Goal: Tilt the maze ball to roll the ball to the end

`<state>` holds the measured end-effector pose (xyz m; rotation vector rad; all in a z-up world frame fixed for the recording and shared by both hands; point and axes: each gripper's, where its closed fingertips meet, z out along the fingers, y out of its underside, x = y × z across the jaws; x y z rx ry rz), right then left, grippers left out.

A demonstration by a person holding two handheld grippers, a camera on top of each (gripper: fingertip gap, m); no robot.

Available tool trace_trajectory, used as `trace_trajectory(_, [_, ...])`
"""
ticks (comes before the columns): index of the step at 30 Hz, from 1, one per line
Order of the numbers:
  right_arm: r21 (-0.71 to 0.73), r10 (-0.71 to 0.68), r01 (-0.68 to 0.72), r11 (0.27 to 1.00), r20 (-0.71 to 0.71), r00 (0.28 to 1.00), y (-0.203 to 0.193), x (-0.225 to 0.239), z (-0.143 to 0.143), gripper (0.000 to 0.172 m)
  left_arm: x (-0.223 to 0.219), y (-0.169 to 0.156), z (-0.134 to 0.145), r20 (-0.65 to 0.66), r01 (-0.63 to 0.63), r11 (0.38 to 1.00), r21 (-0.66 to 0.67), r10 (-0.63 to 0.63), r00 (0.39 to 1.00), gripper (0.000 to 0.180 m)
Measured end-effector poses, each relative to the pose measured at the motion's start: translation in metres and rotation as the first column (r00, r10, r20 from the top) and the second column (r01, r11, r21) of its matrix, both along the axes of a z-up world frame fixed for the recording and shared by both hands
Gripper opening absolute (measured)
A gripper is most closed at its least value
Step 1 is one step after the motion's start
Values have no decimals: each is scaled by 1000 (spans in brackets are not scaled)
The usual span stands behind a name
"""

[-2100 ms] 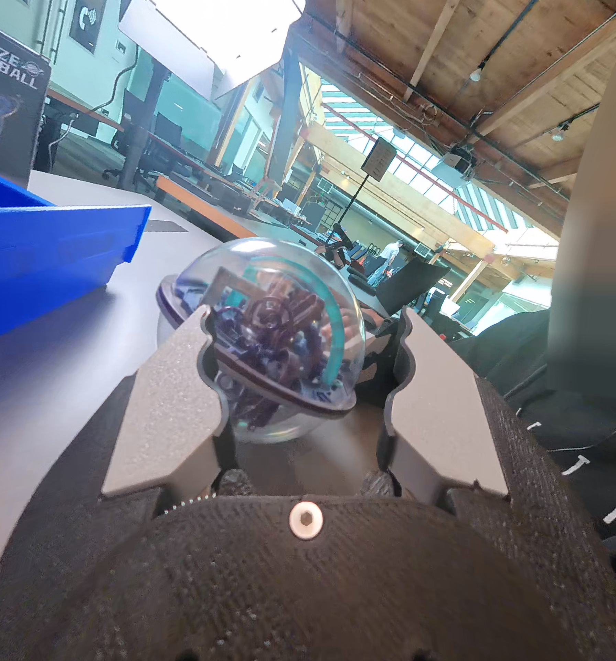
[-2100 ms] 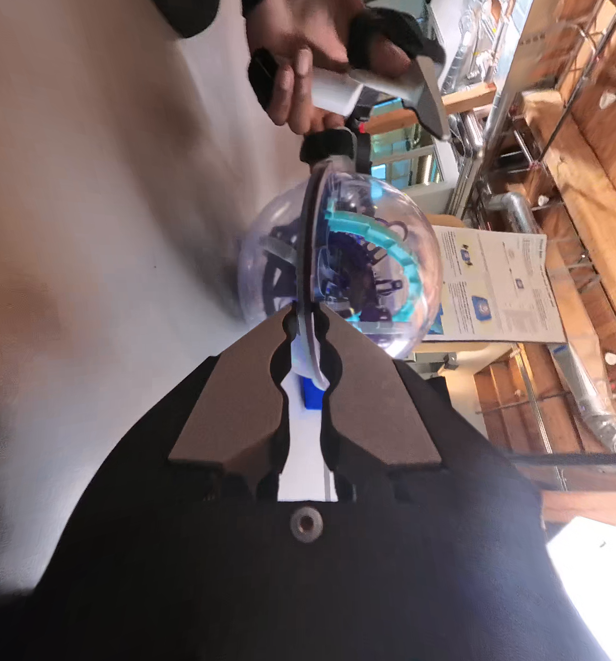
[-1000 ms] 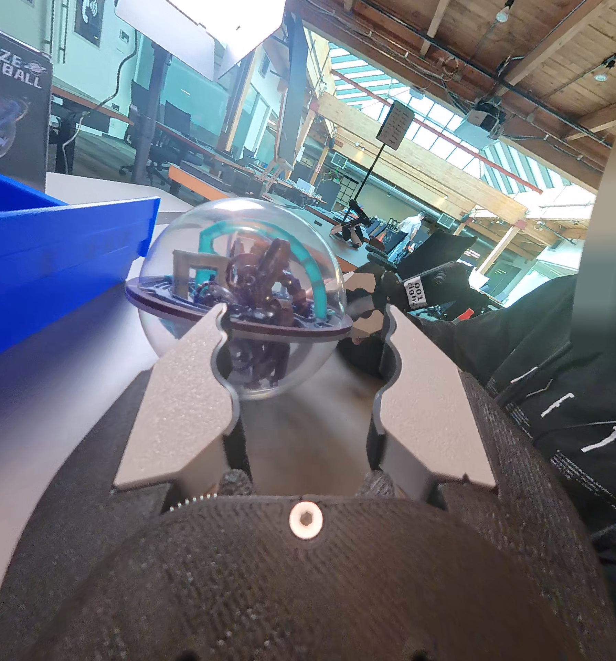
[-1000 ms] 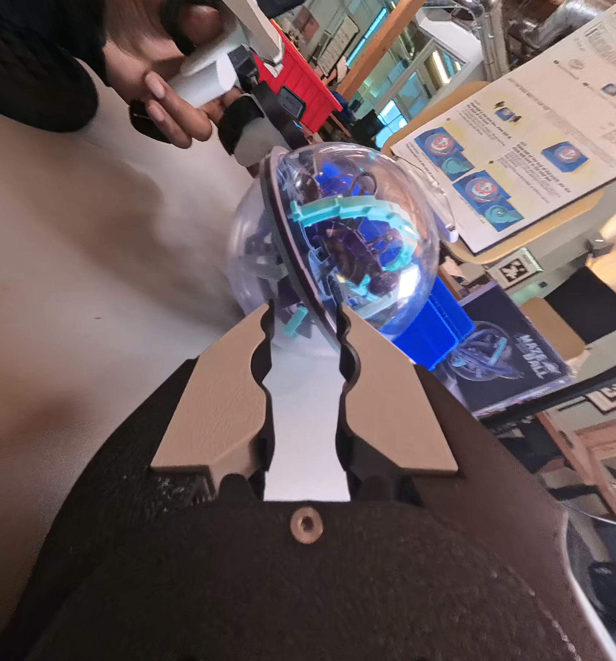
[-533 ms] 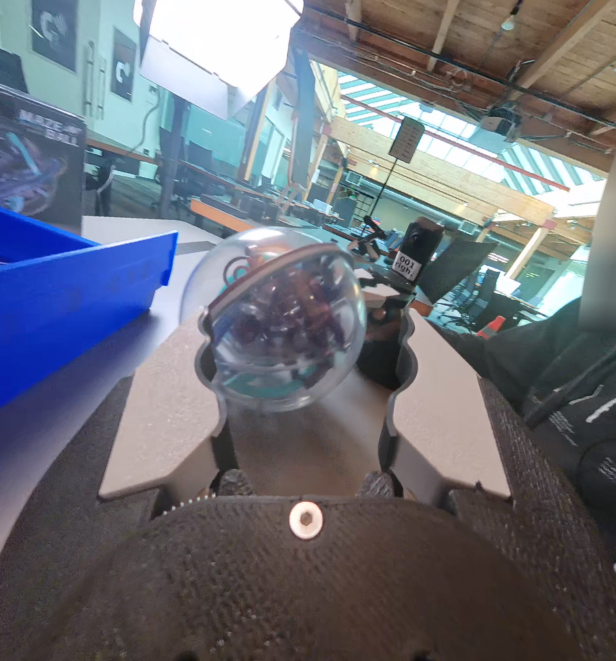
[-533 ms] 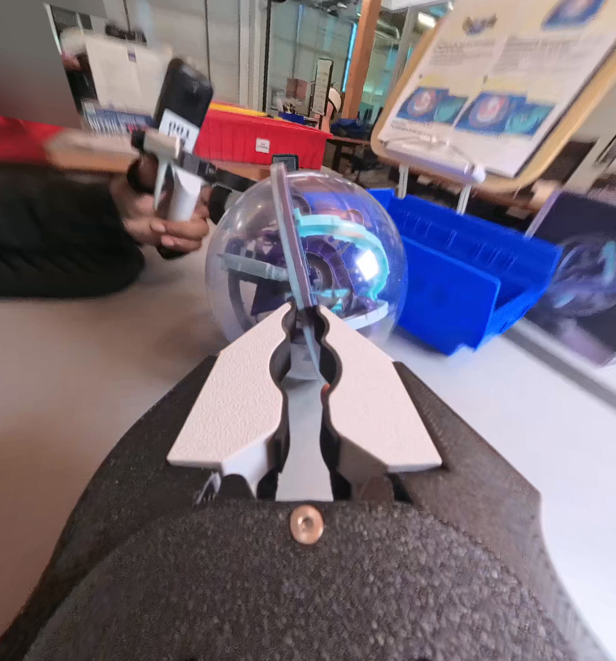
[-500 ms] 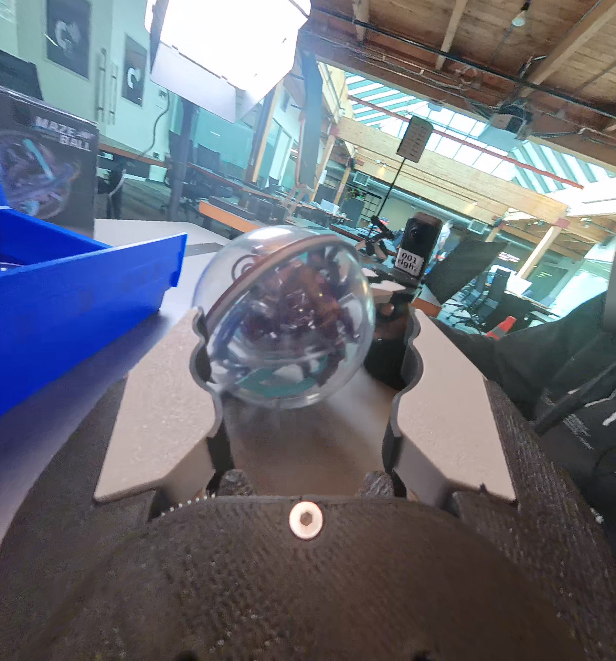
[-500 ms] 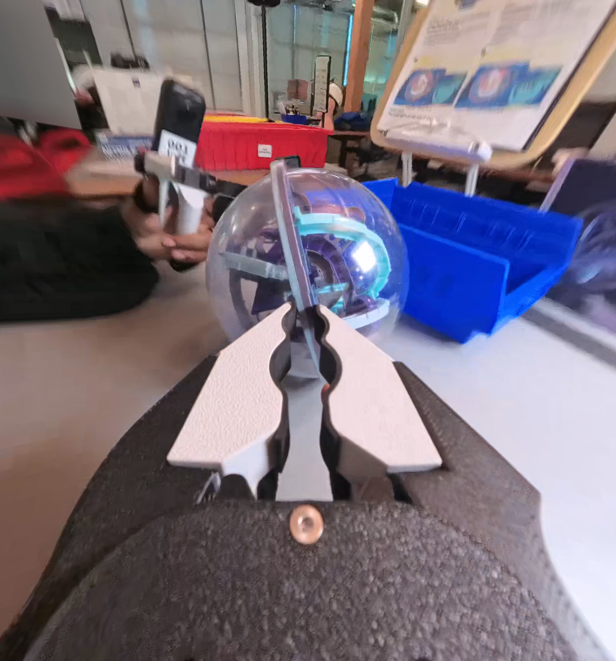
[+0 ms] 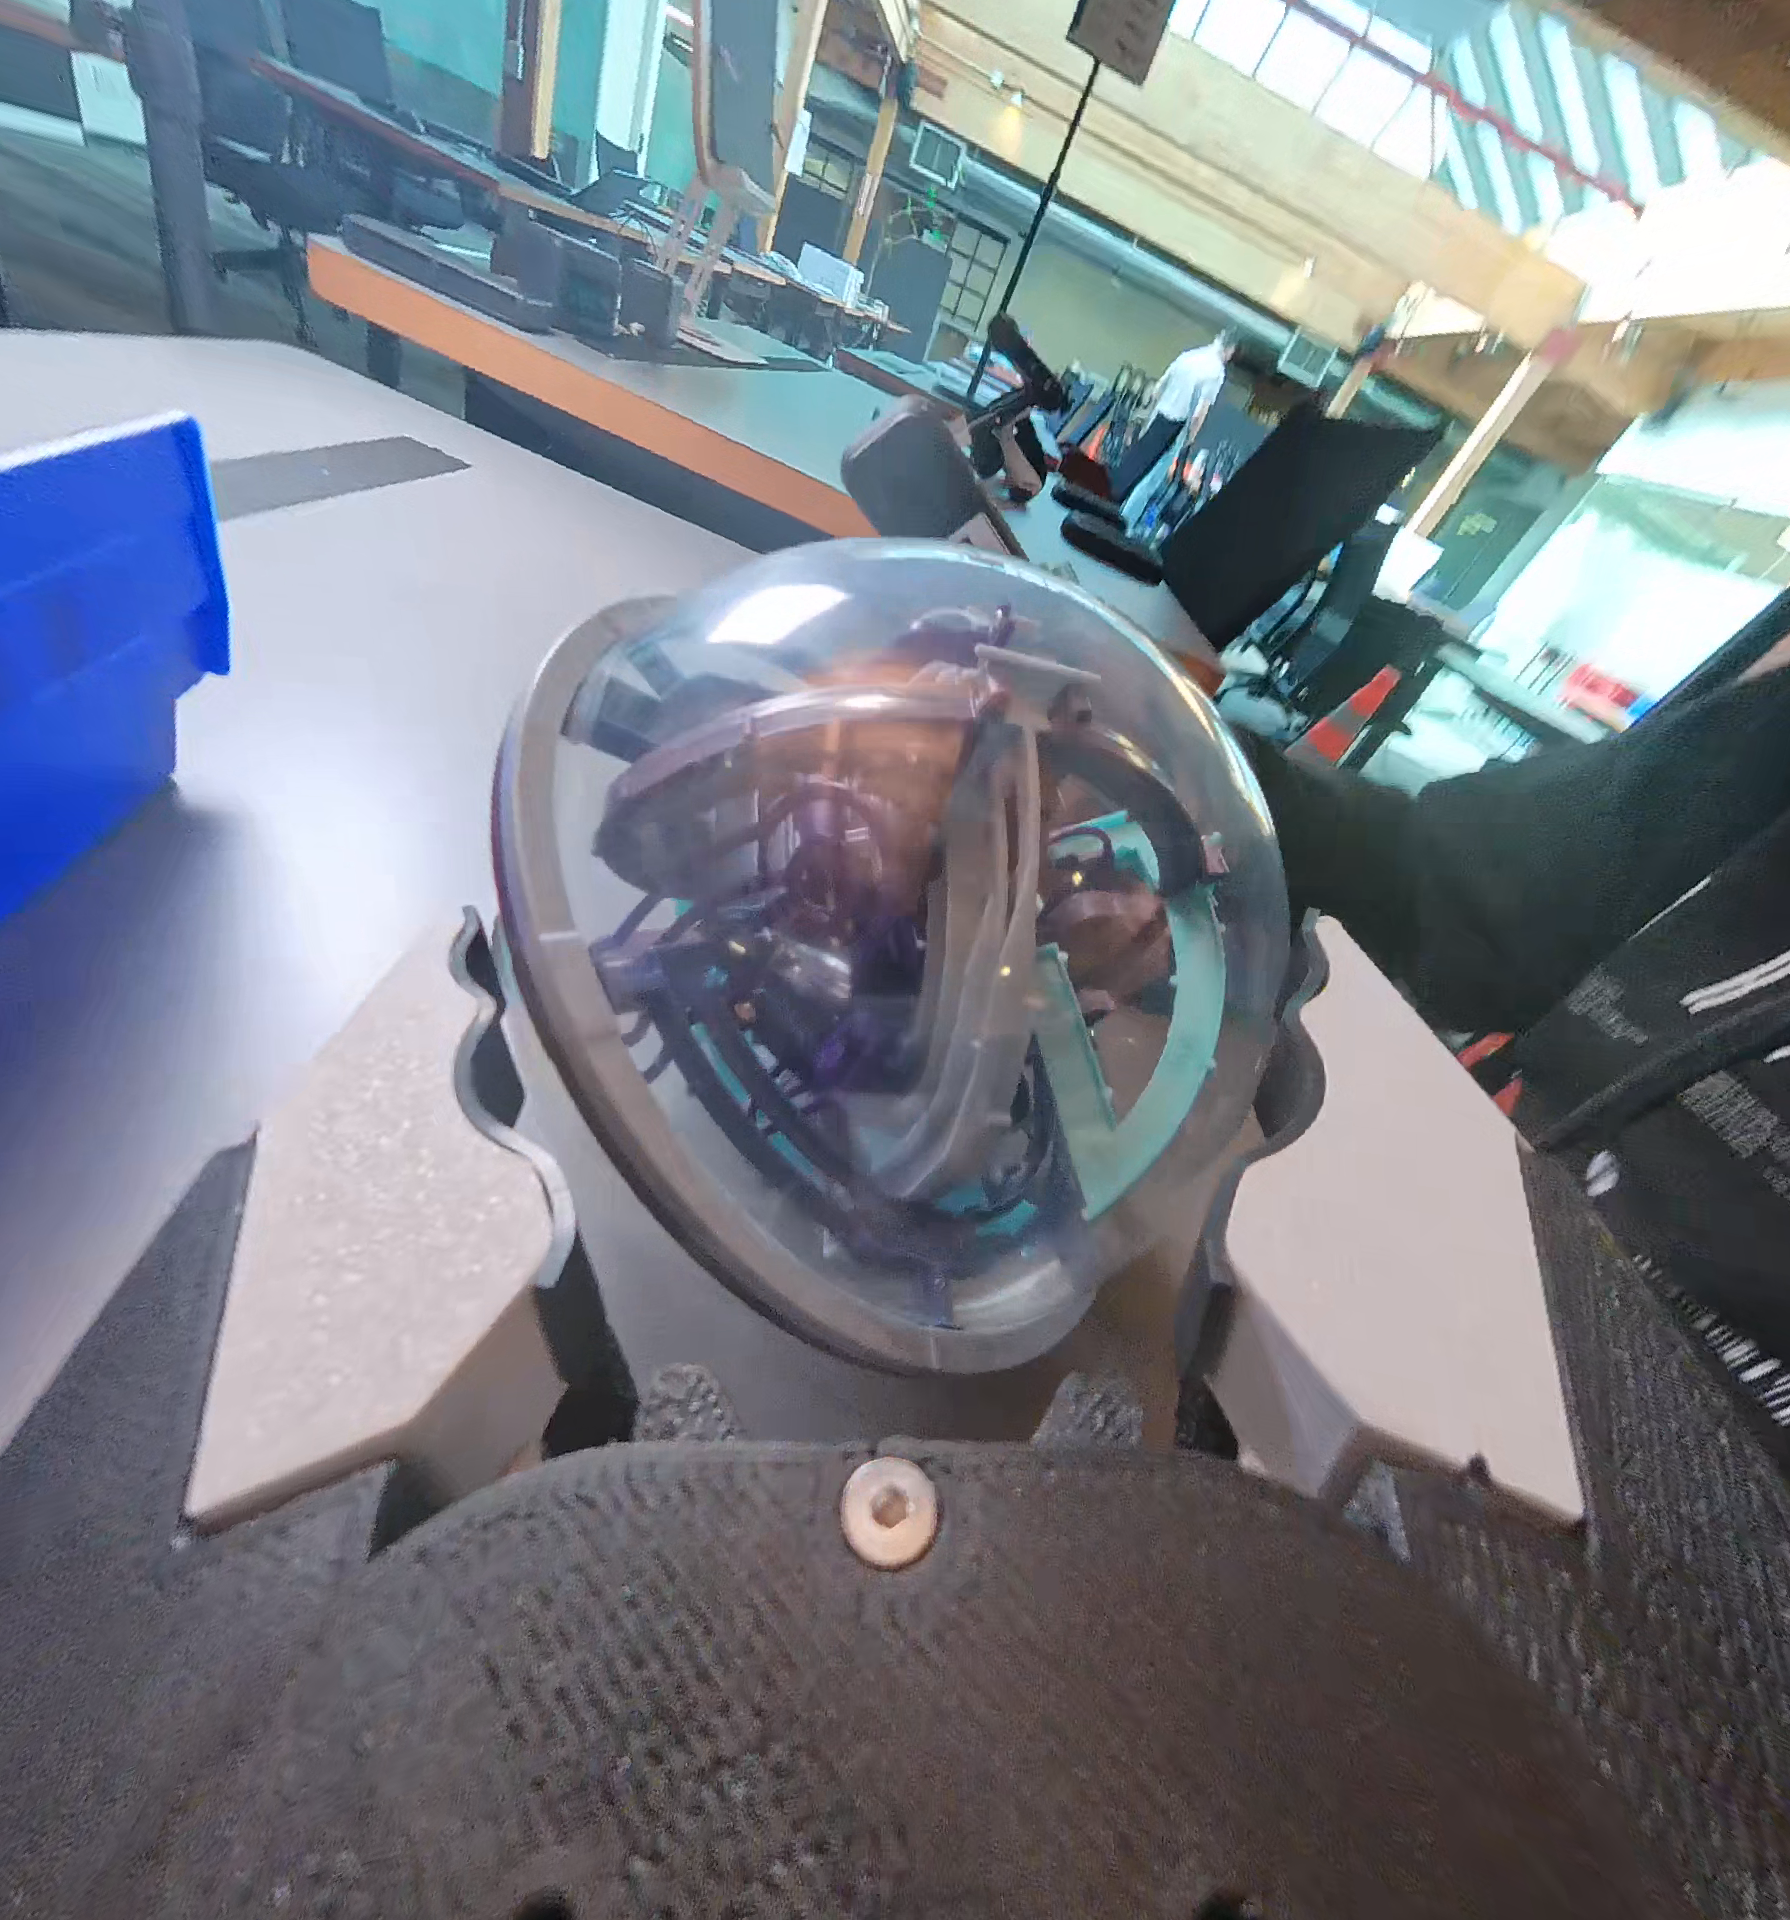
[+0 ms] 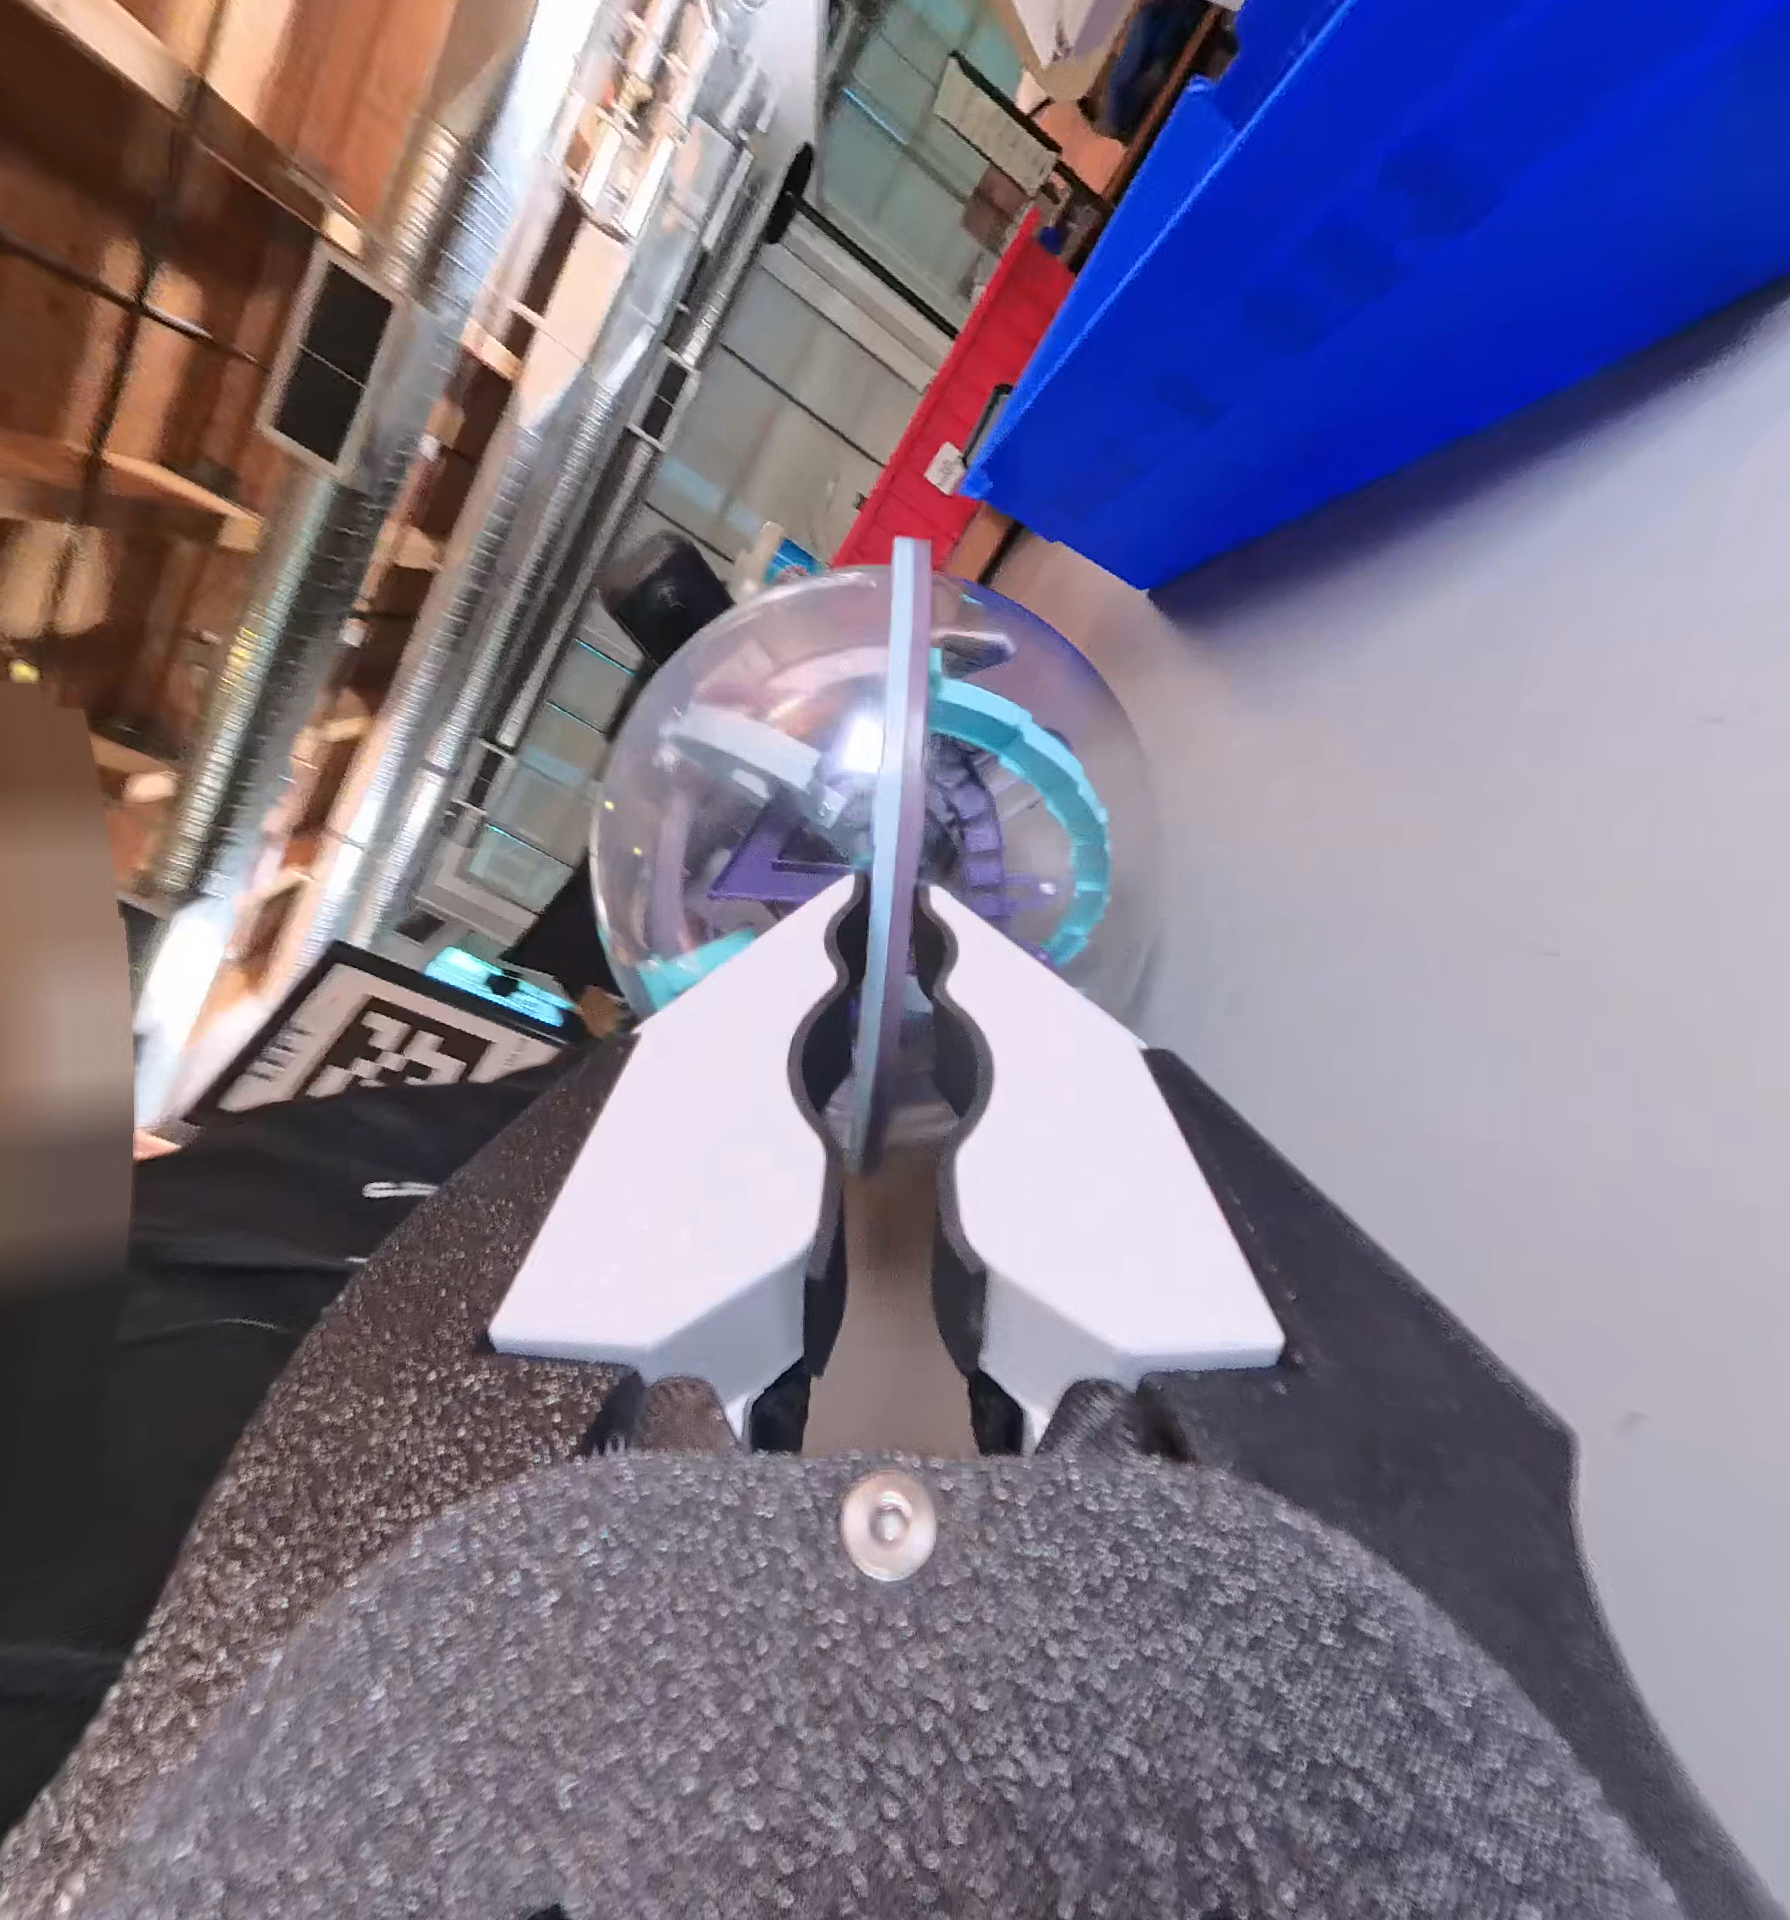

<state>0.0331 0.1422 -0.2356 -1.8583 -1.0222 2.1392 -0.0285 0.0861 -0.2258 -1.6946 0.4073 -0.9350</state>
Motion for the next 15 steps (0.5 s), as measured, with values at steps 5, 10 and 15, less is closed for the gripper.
trace_trajectory(5, [279,-16,29,960,-47,999,-3,-5,1,30,-16,0,0,247,13,985,-172,30,969,142])
trace_trajectory(10, [626,-39,163,763,-207,978,-8,-5,19,72,-25,-1,-2,332,17,973,-229,62,941,141])
trace_trajectory(15, [775,87,136,618,-240,967,-45,-10,13,96,-20,0,3,307,1,982,-186,57,950,138])
